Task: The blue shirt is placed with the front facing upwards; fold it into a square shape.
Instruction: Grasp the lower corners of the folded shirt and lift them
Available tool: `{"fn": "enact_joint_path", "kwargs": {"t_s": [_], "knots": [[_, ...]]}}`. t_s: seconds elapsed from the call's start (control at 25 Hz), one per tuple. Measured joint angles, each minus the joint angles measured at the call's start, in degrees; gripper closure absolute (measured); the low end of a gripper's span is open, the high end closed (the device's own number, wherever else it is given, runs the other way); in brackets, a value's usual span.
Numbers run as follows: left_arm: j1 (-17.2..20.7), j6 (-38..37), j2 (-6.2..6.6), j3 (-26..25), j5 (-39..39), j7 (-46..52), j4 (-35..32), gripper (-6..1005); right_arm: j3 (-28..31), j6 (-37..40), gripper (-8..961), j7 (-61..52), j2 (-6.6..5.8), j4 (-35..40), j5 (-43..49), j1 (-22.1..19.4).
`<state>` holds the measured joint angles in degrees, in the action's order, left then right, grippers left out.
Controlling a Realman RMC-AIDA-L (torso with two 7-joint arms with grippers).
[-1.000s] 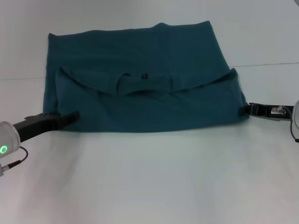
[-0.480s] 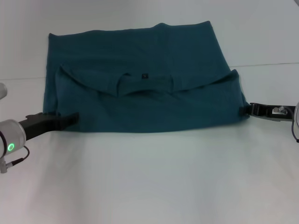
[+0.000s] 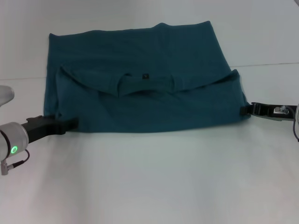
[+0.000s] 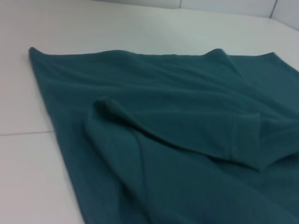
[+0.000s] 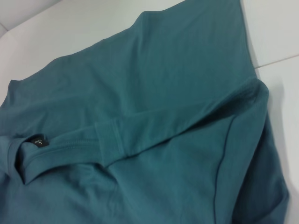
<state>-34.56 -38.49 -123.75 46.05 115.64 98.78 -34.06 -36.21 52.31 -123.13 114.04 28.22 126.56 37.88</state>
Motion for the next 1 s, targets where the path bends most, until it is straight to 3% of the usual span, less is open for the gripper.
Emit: {"fn": "enact_joint_path", "kwargs": {"t_s": [0.88,1.0], "knots": [[-0.06,1.23,0.00,0.95,0.12,-1.48,0.63,247,0.54,-0.08,915,0.47,0.12,0.00,-0.34,-0.01],[-0.14,1.52,-0.03,1.83,0.87,-1.43,0.65,355,0.53,-0.03,915,0.52,0.13,0.00,-0.57,-0.05]]}}
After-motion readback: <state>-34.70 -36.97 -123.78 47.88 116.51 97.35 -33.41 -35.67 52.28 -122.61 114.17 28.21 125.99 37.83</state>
